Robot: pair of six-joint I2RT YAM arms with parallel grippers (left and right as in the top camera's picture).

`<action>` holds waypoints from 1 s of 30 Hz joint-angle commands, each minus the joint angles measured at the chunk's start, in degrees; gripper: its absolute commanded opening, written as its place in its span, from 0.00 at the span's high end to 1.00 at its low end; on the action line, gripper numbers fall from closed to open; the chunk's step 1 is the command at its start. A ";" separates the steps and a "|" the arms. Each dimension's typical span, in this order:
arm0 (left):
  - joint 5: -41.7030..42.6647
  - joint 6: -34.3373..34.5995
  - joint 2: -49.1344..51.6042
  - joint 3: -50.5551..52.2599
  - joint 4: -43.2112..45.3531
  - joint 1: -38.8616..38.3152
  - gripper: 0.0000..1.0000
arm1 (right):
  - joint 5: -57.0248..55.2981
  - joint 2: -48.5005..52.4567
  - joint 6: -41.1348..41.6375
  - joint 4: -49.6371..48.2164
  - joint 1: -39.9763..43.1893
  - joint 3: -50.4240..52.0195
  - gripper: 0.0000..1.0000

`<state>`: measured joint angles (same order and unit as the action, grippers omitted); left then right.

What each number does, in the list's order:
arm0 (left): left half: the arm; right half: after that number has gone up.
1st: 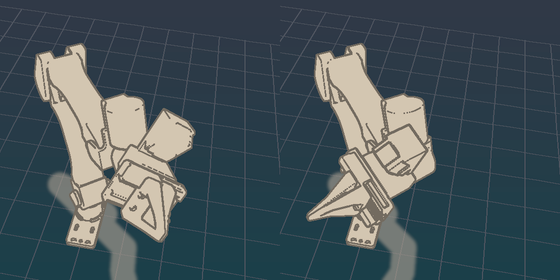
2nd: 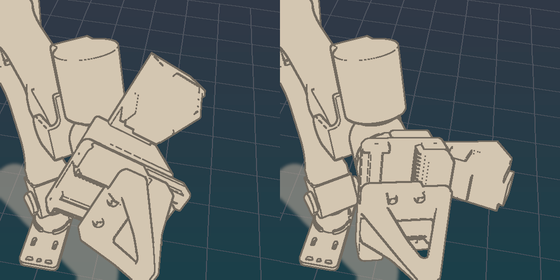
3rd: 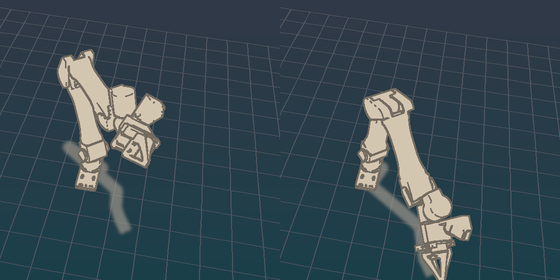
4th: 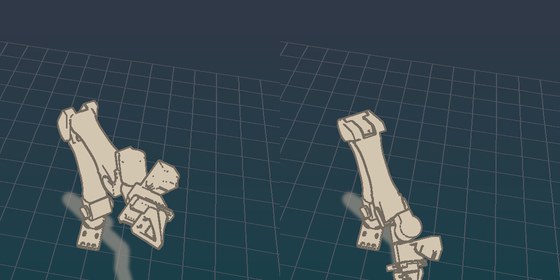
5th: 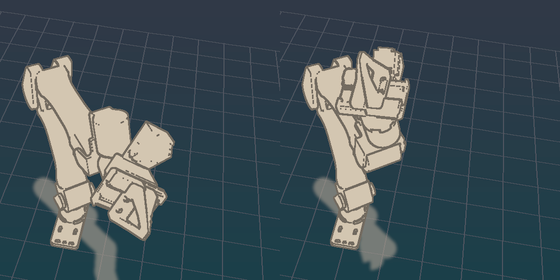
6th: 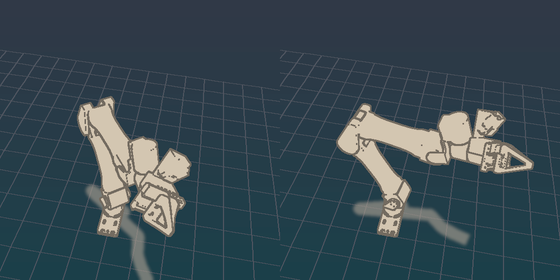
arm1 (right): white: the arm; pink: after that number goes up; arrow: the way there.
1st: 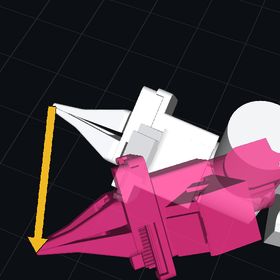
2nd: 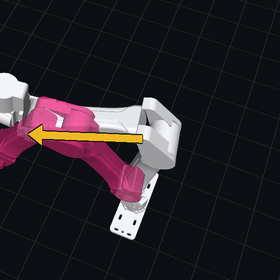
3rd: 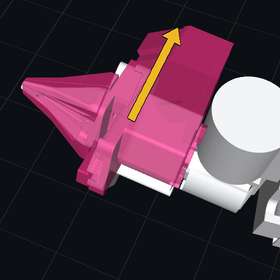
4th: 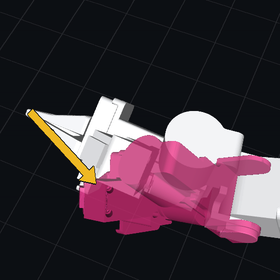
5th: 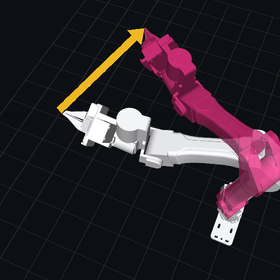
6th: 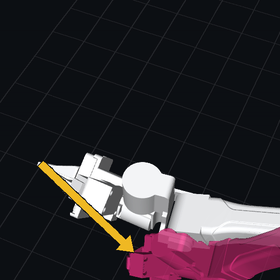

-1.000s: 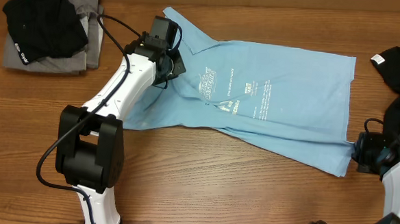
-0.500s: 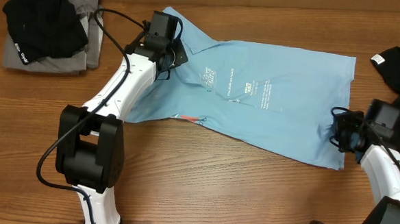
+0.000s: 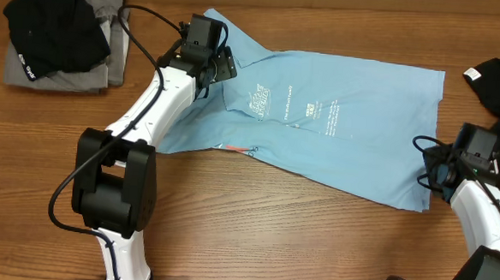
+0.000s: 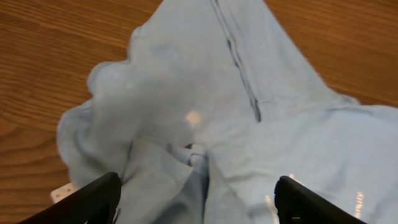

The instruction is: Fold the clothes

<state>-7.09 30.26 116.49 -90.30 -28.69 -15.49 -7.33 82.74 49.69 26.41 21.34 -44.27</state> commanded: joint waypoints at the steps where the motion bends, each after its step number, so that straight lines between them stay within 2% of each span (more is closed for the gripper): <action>1: -2.36 -3.28 0.90 -1.42 -2.25 0.57 0.17 | -4.92 0.22 -6.78 3.58 0.44 -5.75 0.38; 5: -1.84 -3.28 0.74 -4.22 -11.10 0.57 0.17 | -3.10 0.22 -7.74 14.73 0.57 -13.07 0.35; 9: -0.20 -3.28 0.74 -6.97 -23.12 0.57 0.19 | 10.03 0.22 -16.31 21.81 0.52 -16.83 0.36; 11: 1.18 -3.26 0.74 -7.13 -28.02 0.57 0.29 | 15.28 0.35 -17.35 23.96 0.42 -16.31 0.40; 13: 1.62 -3.15 0.85 -6.84 -30.99 0.57 0.49 | 17.11 0.44 -17.35 25.18 -0.04 -14.75 0.52; 14: 1.62 -3.06 0.85 -6.49 -31.80 0.57 0.58 | 17.07 0.57 -17.38 25.38 -0.42 -13.86 0.55; 17: 1.84 -3.13 0.90 -4.79 -31.95 0.57 0.76 | 17.07 1.49 -17.07 24.28 -1.33 -10.36 0.66; 20: 1.84 -3.30 1.40 -3.67 -31.87 0.57 0.85 | 17.09 3.13 -15.63 22.40 -1.46 -7.48 0.85; 22: 1.84 -3.30 2.05 -3.28 -31.98 0.57 0.90 | 17.11 4.26 -13.64 21.05 -1.46 -5.81 0.92; 26: 1.84 -3.30 4.72 -3.13 -32.11 0.57 0.96 | 17.07 6.69 -12.98 20.48 -1.46 -4.39 0.94; 30: 1.75 -3.74 8.66 -3.13 -31.10 0.59 0.96 | 16.39 7.80 -11.52 18.91 -1.46 -3.10 0.94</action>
<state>-5.78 26.98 122.26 -94.08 -60.03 -15.22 9.19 90.00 36.47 46.11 20.10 -48.34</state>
